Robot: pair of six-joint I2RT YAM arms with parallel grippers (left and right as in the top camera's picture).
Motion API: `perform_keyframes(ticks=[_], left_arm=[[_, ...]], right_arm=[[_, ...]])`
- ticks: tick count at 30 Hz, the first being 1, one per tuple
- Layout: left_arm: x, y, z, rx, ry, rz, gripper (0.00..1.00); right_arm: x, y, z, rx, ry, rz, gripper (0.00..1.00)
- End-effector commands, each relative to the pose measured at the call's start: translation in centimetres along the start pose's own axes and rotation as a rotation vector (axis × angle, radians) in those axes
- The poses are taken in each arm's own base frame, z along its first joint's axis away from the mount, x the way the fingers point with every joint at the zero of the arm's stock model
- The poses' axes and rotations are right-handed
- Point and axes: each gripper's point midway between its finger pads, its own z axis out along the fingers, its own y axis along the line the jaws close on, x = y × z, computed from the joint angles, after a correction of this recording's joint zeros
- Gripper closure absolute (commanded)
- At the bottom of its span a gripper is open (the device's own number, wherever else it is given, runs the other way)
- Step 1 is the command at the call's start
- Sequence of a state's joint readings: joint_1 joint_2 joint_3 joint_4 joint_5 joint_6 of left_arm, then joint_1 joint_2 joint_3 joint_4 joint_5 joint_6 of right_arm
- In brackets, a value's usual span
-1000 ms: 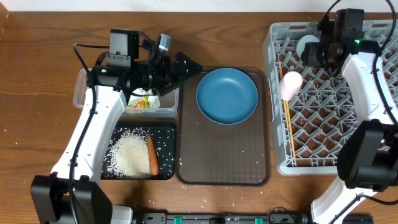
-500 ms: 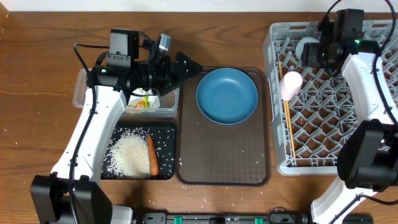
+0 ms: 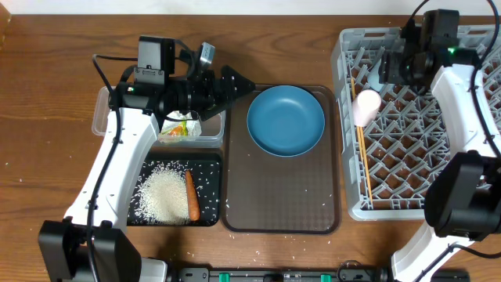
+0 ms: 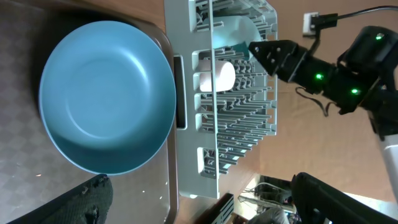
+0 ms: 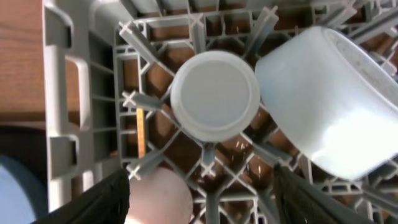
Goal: Sort waste into correct bins and load items into the dishwasher rack
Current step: 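Lower the cup into the rack, open the right gripper and rise, then move the right gripper to the teal plate and grip its rim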
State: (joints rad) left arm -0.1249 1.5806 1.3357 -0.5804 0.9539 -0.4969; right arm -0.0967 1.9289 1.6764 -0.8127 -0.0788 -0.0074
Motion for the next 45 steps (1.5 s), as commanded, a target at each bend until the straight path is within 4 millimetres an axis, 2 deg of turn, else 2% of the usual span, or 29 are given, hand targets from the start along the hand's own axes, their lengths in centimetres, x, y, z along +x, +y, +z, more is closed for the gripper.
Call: perform_keyframes(ticks=[1,6,9,15,17,19,20,21,23,25,27,29,33,38,45], left_arm=[[-0.2,0.0,-0.1,-0.005,-0.006,0.007,0.06],[-0.2,0.0,-0.1,-0.005,-0.006,0.008,0.06],[-0.2,0.0,-0.1,-0.005,-0.006,0.008,0.06],[-0.3,0.0,-0.1,-0.004,-0.009,0.01,0.06],[-0.6,0.1,-0.1,-0.015,-0.025,0.004,0.06],[-2.1,-0.6,-0.3,0.012,-0.078,-0.032,0.06],[-2.8,-0.9,-0.6,0.026,-0.103,-0.025,0.06],[-3.3,-1.0,-1.0,0.034,-0.121,-0.021,0.06],[-4.4,-0.6,-2.3,0.033,-0.165,-0.027,0.06],[-5.6,0.4,-4.2,0.023,-0.219,-0.048,0.06],[-6.9,1.7,-6.5,0.012,-0.278,-0.077,0.06],[-7.9,3.3,-8.8,-0.006,-0.336,-0.118,0.06],[-7.9,6.9,-12.2,-0.053,-0.381,-0.267,0.06],[-7.7,9.1,-14.4,-0.084,-0.42,-0.355,0.06],[-7.9,9.6,-15.2,-0.087,-0.441,-0.366,0.06]], right_arm=[[-2.4,1.8,-2.2,-0.062,-0.049,-0.035,0.29],[-2.6,4.7,-4.5,-0.122,-0.023,-0.087,0.3],[-1.9,7.3,-5.3,-0.171,0.007,-0.14,0.28],[0.6,13.0,-5.8,-0.258,0.078,-0.243,0.26],[1.7,15.0,-6.1,-0.299,0.11,-0.272,0.2],[3.0,17.0,-6.6,-0.35,0.144,-0.298,0.13],[3.7,18.1,-6.9,-0.386,0.163,-0.31,0.13],[4.3,19.1,-7.2,-0.415,0.183,-0.32,0.15],[5.8,20.6,-7.7,-0.443,0.222,-0.348,0.25],[6.8,21.8,-7.9,-0.45,0.247,-0.377,0.29],[7.8,23.1,-8.2,-0.463,0.264,-0.408,0.34],[9.0,24.3,-8.4,-0.473,0.287,-0.441,0.34],[11.7,25.7,-8.1,-0.452,0.344,-0.494,0.39],[15.1,27.5,-6.3,-0.454,0.387,-0.56,0.42],[18.8,28.7,-2.7,-0.419,0.373,-0.643,0.44]])
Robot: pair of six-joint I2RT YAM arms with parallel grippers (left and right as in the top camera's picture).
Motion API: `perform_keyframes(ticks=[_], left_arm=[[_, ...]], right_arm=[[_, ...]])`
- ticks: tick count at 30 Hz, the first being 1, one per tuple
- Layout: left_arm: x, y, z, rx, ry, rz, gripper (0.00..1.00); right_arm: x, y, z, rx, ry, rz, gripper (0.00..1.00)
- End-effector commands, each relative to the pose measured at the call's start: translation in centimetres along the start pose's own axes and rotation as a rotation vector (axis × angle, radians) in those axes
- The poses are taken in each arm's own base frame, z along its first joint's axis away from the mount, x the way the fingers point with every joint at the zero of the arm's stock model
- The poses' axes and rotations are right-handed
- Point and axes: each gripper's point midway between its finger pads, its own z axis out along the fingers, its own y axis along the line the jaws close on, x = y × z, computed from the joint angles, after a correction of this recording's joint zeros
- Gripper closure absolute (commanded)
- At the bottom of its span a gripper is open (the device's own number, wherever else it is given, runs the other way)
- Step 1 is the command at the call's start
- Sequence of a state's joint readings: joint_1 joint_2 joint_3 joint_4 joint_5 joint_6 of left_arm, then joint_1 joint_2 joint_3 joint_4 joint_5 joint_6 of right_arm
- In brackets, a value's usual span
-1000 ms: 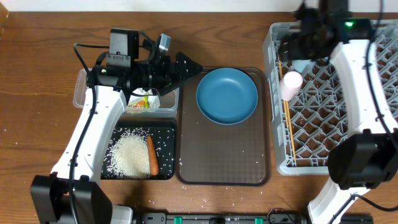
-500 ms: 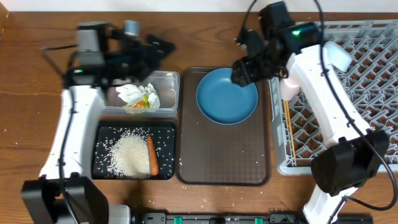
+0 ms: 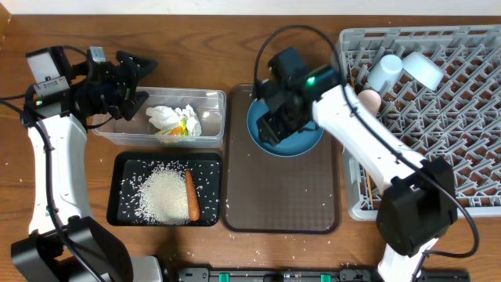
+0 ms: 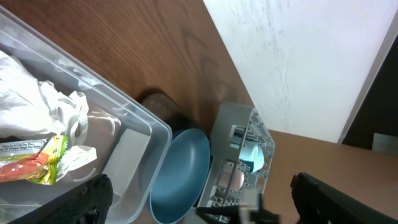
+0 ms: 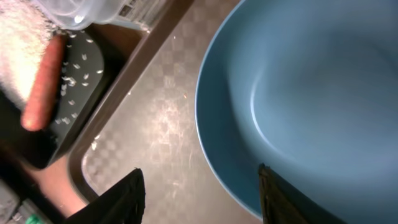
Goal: Sort waste into correct bins and load items into the dishwasher rack
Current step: 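Move the right gripper to the teal plate and grip its rim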
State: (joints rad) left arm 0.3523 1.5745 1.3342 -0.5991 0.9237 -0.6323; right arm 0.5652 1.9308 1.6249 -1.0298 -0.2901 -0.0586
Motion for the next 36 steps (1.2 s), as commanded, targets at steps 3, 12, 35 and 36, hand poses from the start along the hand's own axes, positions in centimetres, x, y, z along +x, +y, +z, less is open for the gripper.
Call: perform_keyframes(ticks=[3,12,35,36], left_arm=[[0.0,-0.8,-0.8,0.011,-0.02,0.015,0.06],[0.0,-0.8,-0.8,0.01,-0.02,0.015,0.06],[0.0,-0.8,-0.8,0.01,-0.02,0.015,0.06],[0.0,-0.8,-0.8,0.01,-0.02,0.015,0.06]], right_arm=[[1.3,0.1,3.7,0.051,0.015,-0.052,0.44],[2.3,-0.6,8.0,0.118,-0.043,-0.107,0.55],[-0.1,0.2,5.8,0.114,-0.148,-0.129,0.99],[-0.4,0.7,5.1,0.096,-0.159,-0.133,0.99]])
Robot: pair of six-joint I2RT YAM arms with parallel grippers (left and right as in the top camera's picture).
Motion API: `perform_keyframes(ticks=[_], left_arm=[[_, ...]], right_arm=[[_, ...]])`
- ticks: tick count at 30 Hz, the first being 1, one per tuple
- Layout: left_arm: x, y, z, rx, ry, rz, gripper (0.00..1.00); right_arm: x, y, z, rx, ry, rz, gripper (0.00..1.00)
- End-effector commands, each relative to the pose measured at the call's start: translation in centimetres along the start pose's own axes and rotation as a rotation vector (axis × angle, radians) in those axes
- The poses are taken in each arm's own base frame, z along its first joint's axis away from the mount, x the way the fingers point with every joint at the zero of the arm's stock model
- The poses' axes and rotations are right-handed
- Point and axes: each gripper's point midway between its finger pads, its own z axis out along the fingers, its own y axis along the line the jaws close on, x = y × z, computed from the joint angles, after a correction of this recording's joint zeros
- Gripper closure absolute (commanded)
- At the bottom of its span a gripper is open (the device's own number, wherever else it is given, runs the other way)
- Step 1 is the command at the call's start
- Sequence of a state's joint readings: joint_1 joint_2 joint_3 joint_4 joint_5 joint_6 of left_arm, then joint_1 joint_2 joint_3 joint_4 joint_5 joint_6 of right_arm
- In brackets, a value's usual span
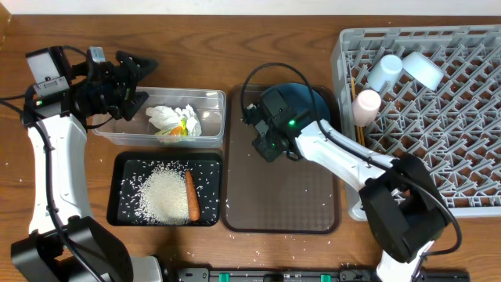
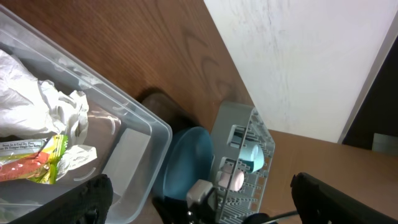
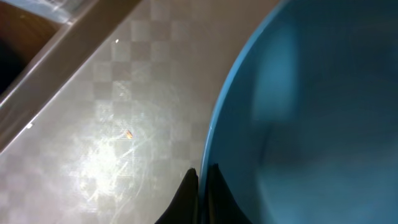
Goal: Sort waste into correct bins and load items into the dishwasher rack
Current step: 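Move the right gripper to the teal plate and grip its rim, then lift the teal plate and carry it over the dish rack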
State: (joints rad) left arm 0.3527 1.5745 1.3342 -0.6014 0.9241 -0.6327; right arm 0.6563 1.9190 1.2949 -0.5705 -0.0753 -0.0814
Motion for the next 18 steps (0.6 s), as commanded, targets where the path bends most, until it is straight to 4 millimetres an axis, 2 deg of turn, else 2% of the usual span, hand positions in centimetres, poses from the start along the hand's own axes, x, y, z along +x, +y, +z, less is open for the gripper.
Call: perform_keyframes(ticks=[1,5,11,14,18], left_arm=[[0.0,-0.9,-0.8,0.011,-0.021,0.017,0.06],[0.0,-0.9,-0.8,0.011,-0.021,0.017,0.06],[0.0,-0.9,-0.8,0.011,-0.021,0.017,0.06],[0.0,-0.9,-0.8,0.011,-0.021,0.018,0.06],[0.0,-0.9,-0.8,0.011,-0.021,0.018,0.06]], right_arm=[[-2.2,2.3,-3.3,-0.116,-0.075,0.009,0.99],[-4.3,3.4,-8.1,-0.171,-0.157,0.022,0.99],[-6.4,3.5,-17.1,-0.235,-0.328,0.037,0.99],[-6.5,3.1,-21.7,-0.308,-0.417,0.064,0.99],[-5.2,0.3,-26.3,-0.377,-0.499,0.15,0.99]])
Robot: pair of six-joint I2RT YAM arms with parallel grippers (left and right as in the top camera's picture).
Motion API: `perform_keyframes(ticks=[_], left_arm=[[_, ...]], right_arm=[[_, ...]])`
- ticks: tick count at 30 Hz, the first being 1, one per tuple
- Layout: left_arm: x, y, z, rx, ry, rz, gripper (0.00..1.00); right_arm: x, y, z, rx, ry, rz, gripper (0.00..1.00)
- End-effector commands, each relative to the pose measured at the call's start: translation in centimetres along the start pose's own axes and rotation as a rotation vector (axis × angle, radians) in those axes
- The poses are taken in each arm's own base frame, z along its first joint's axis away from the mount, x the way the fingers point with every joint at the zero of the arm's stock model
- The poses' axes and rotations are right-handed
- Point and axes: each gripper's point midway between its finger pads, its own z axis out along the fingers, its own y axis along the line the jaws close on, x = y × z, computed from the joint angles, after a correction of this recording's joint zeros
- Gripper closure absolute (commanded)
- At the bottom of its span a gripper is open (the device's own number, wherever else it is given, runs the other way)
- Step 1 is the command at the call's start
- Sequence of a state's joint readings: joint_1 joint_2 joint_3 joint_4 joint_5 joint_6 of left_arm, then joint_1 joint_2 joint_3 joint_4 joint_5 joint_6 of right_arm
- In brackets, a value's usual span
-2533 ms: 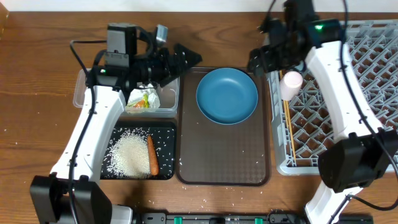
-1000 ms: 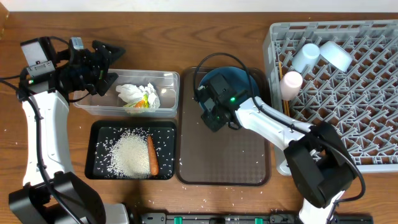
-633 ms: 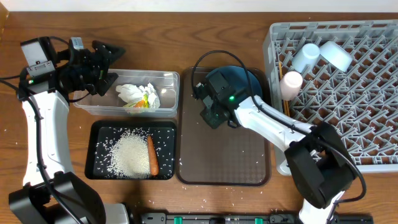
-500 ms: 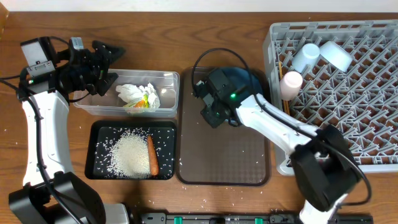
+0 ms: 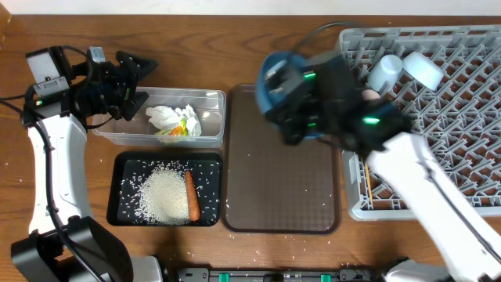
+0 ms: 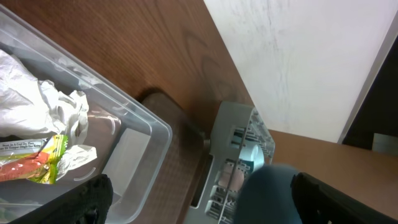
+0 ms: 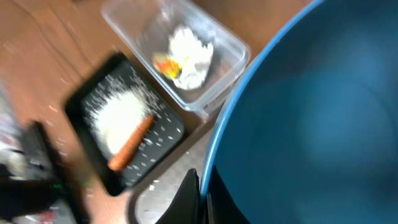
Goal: Sort waste into correct bins and load items into the dishwasher rack
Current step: 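Lift the teal plate and carry it over the dish rack, then lower the teal plate into the rack's near-right area and release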
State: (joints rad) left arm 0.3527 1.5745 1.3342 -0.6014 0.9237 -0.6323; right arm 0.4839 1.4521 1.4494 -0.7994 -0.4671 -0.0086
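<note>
The blue bowl hangs tilted above the brown tray, its left rim pinched in my right gripper, which is shut on it. From overhead the bowl shows blurred at the tray's far end, mostly under the right arm. The grey dishwasher rack stands to the right, holding two white cups and a pink cup. My left gripper is open and empty over the left end of the clear waste bin.
The clear bin holds crumpled paper and a wrapper. In front of it a black tray holds rice and a carrot. Chopsticks lie along the rack's left side. Rice grains dot the table's front edge.
The bowl sat in the brown tray with my right gripper shut on its left rim; now it is held up off the tray, which is bare. The left arm has not moved.
My right gripper was open over the cups in the rack, and the left gripper reached past the bin toward the bowl. Then the left was back at the bin's left end and the right open at the bowl. Then it gripped the rim; now it holds the bowl aloft.
</note>
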Motion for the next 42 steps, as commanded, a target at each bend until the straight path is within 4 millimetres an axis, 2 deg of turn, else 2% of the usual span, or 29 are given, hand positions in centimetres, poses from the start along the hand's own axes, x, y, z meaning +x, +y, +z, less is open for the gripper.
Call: perform_keyframes(ticks=[1,7,11,14,18,25,28,31,37,42], left_arm=[[0.0,-0.9,-0.8,0.011,-0.02,0.017,0.06],[0.0,-0.9,-0.8,0.012,-0.021,0.017,0.06],[0.0,-0.9,-0.8,0.011,-0.02,0.017,0.06],[0.0,-0.9,-0.8,0.011,-0.02,0.017,0.06],[0.0,-0.9,-0.8,0.011,-0.02,0.017,0.06],[0.0,-0.9,-0.8,0.012,-0.021,0.017,0.06],[0.0,-0.9,-0.8,0.011,-0.02,0.017,0.06],[0.0,-0.9,-0.8,0.011,-0.02,0.017,0.06],[0.0,-0.9,-0.8,0.011,-0.02,0.017,0.06],[0.0,-0.9,-0.8,0.011,-0.02,0.017,0.06]], right_arm=[[-1.3,-0.2,-4.2,-0.106,-0.086,0.079,0.99],[-1.1,-4.0,-10.2,-0.254,-0.202,0.218,1.0],[-0.6,-6.8,-13.1,-0.308,-0.283,0.291,0.99],[0.4,-9.5,-14.4,-0.301,-0.324,0.353,0.99],[1.8,-12.4,-14.7,-0.289,-0.335,0.417,0.99],[4.0,-17.1,-12.8,-0.302,-0.314,0.54,0.99],[4.9,-18.7,-12.6,-0.298,-0.315,0.587,0.99],[5.8,-20.3,-13.0,-0.273,-0.327,0.628,0.99],[7.1,-22.3,-15.3,-0.209,-0.374,0.679,0.99],[9.3,-24.5,-16.5,-0.104,-0.355,0.758,0.99]])
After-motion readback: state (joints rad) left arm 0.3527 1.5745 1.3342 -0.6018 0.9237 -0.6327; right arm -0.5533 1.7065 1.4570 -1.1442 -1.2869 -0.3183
